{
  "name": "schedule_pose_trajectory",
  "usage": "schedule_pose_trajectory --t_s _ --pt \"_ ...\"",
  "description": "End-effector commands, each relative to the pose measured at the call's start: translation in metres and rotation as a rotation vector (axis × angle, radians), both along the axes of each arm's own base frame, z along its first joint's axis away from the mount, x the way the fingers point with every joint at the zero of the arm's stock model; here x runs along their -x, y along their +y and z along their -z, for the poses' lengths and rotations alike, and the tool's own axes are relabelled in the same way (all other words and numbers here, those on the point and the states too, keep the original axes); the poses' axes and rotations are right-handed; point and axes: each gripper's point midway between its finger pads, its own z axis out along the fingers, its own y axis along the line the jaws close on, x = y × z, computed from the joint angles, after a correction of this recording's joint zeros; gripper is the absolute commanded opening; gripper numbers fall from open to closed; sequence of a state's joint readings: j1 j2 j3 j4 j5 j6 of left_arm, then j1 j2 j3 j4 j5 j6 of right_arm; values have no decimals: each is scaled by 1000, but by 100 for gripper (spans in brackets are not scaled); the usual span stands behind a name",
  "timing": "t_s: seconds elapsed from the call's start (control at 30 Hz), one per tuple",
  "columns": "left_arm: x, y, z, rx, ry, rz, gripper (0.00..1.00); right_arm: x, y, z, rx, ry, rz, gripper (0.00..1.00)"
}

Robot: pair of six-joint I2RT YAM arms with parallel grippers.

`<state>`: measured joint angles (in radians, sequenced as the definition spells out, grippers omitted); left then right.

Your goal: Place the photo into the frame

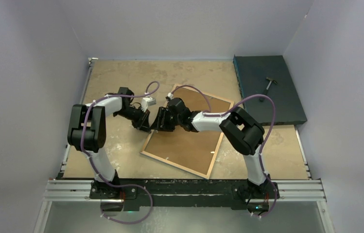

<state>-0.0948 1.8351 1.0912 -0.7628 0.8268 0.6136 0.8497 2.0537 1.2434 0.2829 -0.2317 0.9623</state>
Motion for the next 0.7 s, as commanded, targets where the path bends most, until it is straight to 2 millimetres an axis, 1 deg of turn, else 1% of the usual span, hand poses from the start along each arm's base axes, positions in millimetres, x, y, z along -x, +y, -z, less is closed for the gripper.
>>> schedule_pose_trajectory --t_s 0.0,0.37,0.43,0.67 --pt "11 -13 13 9 13 59 7 -10 -4 23 67 -31 9 51" --pt "13 -16 15 14 18 68 6 2 -12 57 103 19 -11 49" --pt "13 -17 16 13 17 70 6 3 -10 58 102 15 -21 48" --pt "13 -20 16 6 14 73 6 11 7 53 84 -6 -84 47"
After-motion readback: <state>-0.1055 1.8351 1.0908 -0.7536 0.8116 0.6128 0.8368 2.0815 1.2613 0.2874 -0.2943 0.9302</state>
